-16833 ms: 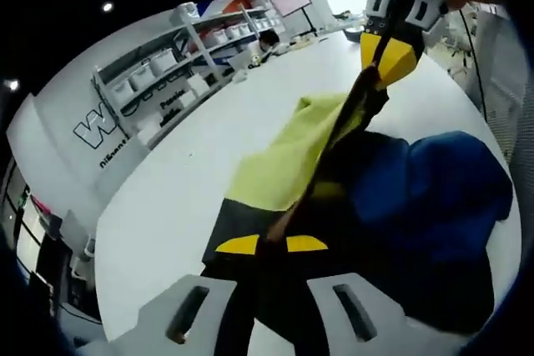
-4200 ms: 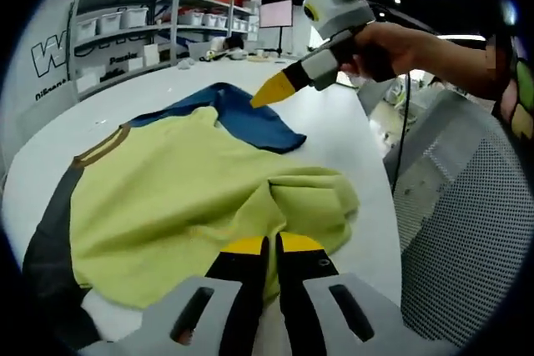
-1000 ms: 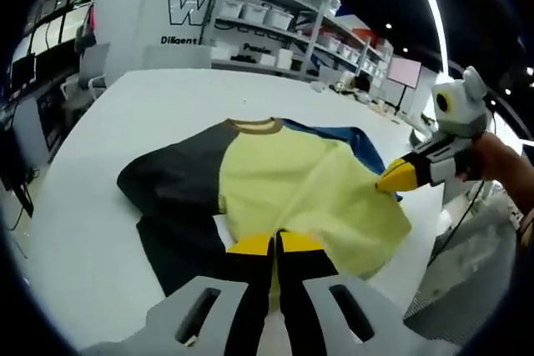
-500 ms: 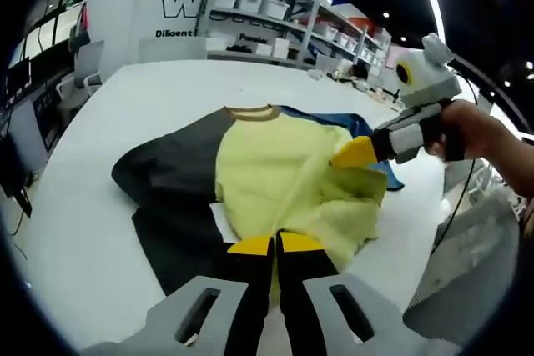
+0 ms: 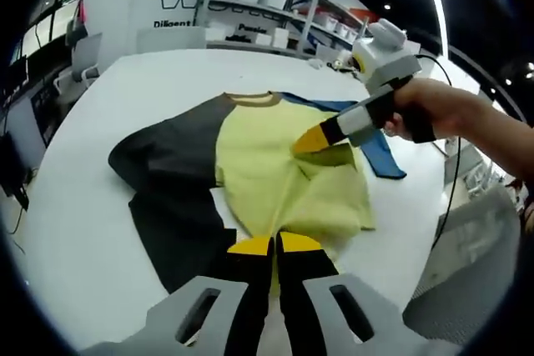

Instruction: Fold the garment on the visible template until the final outline fits inside the template.

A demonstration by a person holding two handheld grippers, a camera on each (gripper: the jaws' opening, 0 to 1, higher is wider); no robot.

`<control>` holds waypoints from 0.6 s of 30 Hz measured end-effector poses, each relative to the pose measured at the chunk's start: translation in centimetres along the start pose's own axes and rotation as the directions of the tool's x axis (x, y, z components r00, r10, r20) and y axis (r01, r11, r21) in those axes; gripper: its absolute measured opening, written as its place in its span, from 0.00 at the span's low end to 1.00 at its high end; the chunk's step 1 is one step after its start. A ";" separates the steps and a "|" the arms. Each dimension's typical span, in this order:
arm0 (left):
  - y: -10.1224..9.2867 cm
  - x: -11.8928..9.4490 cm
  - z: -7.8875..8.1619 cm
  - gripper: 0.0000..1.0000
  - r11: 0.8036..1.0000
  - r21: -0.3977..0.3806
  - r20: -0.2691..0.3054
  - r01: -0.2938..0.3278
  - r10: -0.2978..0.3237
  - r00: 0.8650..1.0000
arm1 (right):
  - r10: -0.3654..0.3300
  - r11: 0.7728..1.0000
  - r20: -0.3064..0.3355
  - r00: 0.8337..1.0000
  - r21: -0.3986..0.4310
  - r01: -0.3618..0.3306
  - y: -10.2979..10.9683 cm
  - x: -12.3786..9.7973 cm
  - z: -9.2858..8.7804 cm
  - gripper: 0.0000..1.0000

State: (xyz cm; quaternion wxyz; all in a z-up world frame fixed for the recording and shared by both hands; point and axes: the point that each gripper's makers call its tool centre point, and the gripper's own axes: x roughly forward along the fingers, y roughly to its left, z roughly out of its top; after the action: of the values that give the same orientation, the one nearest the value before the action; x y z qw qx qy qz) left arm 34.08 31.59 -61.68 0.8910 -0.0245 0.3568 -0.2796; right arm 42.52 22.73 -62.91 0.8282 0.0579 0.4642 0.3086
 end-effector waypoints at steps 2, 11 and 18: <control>0.0 0.0 -0.2 0.00 1.000 -0.003 -0.008 0.001 -0.001 1.000 | -0.011 1.000 -0.012 1.000 -0.003 0.011 -0.3 0.4 -0.3 0.00; 0.1 0.1 -0.5 0.00 1.000 -0.010 -0.019 0.004 -0.004 1.000 | -0.014 0.988 0.159 0.987 -0.148 0.038 -0.4 -0.8 2.5 0.19; 0.1 0.1 -0.6 0.00 1.000 -0.014 -0.020 0.006 -0.006 1.000 | -0.056 0.981 0.202 0.978 -0.173 0.092 -0.8 -3.8 3.1 0.38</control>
State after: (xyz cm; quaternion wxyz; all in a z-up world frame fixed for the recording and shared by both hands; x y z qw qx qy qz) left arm 33.73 31.70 -62.22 0.8863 -0.0287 0.3676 -0.2800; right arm 43.92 20.52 -58.70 0.8827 -0.0049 0.3521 0.3111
